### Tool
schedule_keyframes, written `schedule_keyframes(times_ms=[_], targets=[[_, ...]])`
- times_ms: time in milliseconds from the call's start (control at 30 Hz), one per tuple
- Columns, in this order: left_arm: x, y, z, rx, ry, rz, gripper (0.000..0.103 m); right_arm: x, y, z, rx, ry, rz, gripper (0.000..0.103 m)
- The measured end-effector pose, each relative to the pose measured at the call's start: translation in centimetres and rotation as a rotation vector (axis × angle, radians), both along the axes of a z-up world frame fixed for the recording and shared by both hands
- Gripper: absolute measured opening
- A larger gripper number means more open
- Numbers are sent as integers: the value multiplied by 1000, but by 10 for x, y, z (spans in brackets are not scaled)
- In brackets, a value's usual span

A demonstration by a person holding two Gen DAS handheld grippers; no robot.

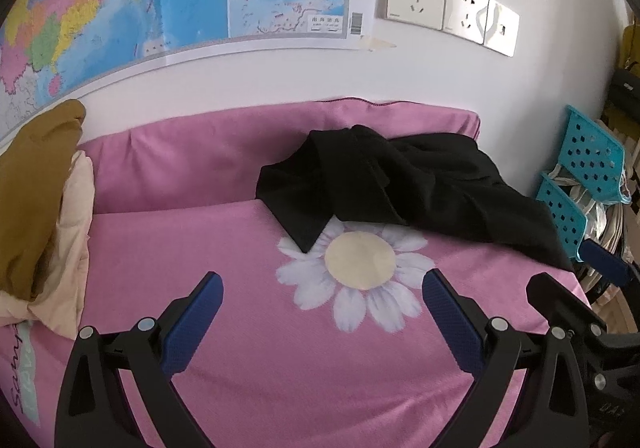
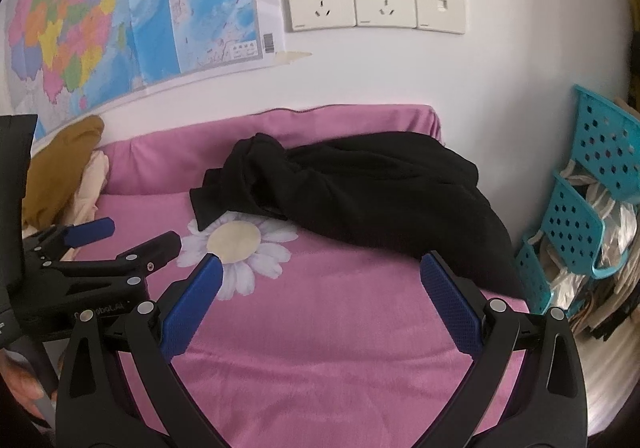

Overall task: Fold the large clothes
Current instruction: 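Grasp the black jacket with both grippers and lift it off the bed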

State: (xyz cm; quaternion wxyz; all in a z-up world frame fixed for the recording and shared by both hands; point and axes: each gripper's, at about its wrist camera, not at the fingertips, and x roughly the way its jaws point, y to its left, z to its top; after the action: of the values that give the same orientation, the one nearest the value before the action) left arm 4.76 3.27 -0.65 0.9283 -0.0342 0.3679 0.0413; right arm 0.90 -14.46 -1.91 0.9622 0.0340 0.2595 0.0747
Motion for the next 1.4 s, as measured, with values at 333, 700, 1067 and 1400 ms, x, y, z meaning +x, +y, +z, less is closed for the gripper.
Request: schedule_keyframes(times_ms=[333, 700, 1067, 1400], targets=[[23, 21, -12, -13, 49, 42, 97, 38, 12, -4, -51, 36, 39, 98], [38, 73, -17, -4, 73, 151, 97, 145, 78, -19, -214, 137, 260, 97], [47, 95, -22, 30, 88, 162, 97, 141, 54, 23, -139, 101, 359, 14], [79, 46, -10, 68, -57, -178, 97, 89, -53, 130, 79, -133, 223, 14]])
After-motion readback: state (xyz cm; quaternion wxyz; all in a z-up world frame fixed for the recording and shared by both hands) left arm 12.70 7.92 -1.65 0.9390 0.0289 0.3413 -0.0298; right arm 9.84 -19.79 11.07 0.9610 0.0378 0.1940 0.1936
